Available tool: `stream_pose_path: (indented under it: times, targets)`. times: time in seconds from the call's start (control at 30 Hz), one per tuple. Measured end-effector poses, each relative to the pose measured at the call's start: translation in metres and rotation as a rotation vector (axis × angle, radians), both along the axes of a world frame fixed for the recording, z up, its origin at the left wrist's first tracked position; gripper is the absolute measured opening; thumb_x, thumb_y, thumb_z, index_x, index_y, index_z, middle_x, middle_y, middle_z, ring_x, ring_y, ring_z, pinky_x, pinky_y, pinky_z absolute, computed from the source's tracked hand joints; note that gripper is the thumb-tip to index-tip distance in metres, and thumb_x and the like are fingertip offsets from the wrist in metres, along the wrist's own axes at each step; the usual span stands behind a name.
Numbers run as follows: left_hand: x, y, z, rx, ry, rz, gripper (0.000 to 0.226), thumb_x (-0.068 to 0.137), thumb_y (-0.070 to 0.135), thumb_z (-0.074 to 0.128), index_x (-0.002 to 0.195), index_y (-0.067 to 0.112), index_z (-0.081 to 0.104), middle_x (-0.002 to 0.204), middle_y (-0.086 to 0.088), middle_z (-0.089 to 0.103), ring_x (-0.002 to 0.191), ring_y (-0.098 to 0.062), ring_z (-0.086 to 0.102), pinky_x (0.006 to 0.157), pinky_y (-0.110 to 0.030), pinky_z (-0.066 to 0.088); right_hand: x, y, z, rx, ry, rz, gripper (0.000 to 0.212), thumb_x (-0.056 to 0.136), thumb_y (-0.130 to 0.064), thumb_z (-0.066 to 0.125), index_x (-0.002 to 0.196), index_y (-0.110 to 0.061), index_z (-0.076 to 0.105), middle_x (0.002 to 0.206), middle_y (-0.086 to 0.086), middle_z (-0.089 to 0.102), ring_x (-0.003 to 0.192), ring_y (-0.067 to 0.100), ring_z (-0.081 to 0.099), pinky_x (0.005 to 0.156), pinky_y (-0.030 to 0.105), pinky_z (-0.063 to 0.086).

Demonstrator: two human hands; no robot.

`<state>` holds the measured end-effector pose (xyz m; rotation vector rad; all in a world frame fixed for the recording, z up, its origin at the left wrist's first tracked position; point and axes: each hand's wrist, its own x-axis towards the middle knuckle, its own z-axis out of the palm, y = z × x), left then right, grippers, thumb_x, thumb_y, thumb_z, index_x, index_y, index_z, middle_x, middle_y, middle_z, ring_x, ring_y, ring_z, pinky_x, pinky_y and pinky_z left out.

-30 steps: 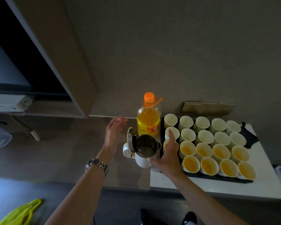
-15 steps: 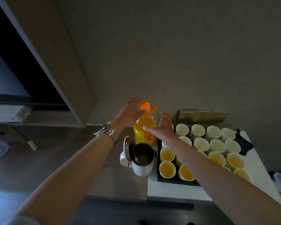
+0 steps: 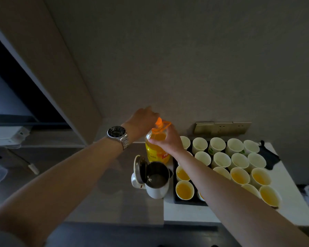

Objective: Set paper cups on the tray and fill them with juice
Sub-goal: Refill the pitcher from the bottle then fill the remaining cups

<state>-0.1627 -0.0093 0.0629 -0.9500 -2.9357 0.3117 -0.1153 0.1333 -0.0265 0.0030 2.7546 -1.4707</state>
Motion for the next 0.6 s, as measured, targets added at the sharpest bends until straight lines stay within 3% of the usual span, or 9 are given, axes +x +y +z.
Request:
stream_pose_path:
  times: [0.13, 0.23, 0.37, 0.47, 0.6]
  targets:
    - [-0.004, 0.007, 0.009, -0.237, 0.042, -0.042, 0.042, 0.105, 0.037, 0.050, 0.141, 0.017, 0.046, 0.144, -0.001, 0.053, 0.139, -0.025, 0.039, 0.109, -0.043, 0.032, -0.002, 0.003, -0.002, 0.010, 0.000, -0.006, 0.067, 0.069, -0.048, 0.088, 0.123, -0.025, 0.057, 0.127, -0.004, 0.052, 0.125, 0.019, 0.052, 0.107, 0.036, 0.042]
    - [-0.008, 0.008, 0.010, -0.259, -0.007, 0.011, 0.051, 0.105, 0.052, 0.038, 0.139, 0.017, 0.049, 0.143, -0.003, 0.055, 0.140, -0.024, 0.038, 0.115, -0.049, 0.023, -0.001, 0.001, -0.003, 0.015, 0.008, -0.002, 0.069, 0.069, -0.049, 0.087, 0.126, -0.026, 0.055, 0.130, -0.004, 0.053, 0.127, 0.018, 0.050, 0.106, 0.035, 0.042]
    - [-0.005, 0.012, 0.006, -0.142, -0.027, 0.131, 0.070, 0.099, 0.070, 0.028, 0.132, 0.017, 0.058, 0.131, -0.007, 0.063, 0.127, -0.027, 0.052, 0.105, -0.046, 0.035, 0.000, -0.001, -0.002, 0.003, 0.010, 0.005, 0.067, 0.070, -0.050, 0.086, 0.125, -0.033, 0.054, 0.131, -0.007, 0.051, 0.129, 0.017, 0.048, 0.107, 0.038, 0.043]
    - [-0.002, 0.024, 0.004, -0.137, -0.011, 0.260, 0.081, 0.093, 0.079, 0.026, 0.114, 0.014, 0.070, 0.111, -0.007, 0.070, 0.105, -0.027, 0.066, 0.088, -0.038, 0.046, 0.000, -0.001, -0.003, 0.028, -0.019, -0.002, 0.077, 0.068, -0.058, 0.083, 0.132, -0.033, 0.049, 0.136, -0.007, 0.049, 0.133, 0.018, 0.046, 0.108, 0.043, 0.044]
    - [0.009, 0.033, 0.003, 0.029, 0.022, 0.485, 0.074, 0.092, 0.079, 0.037, 0.103, 0.016, 0.073, 0.102, -0.002, 0.071, 0.095, -0.024, 0.069, 0.071, -0.028, 0.043, -0.002, -0.002, -0.002, 0.042, -0.045, -0.004, 0.089, 0.067, -0.062, 0.082, 0.140, -0.028, 0.043, 0.142, -0.004, 0.047, 0.135, 0.020, 0.045, 0.109, 0.043, 0.043]
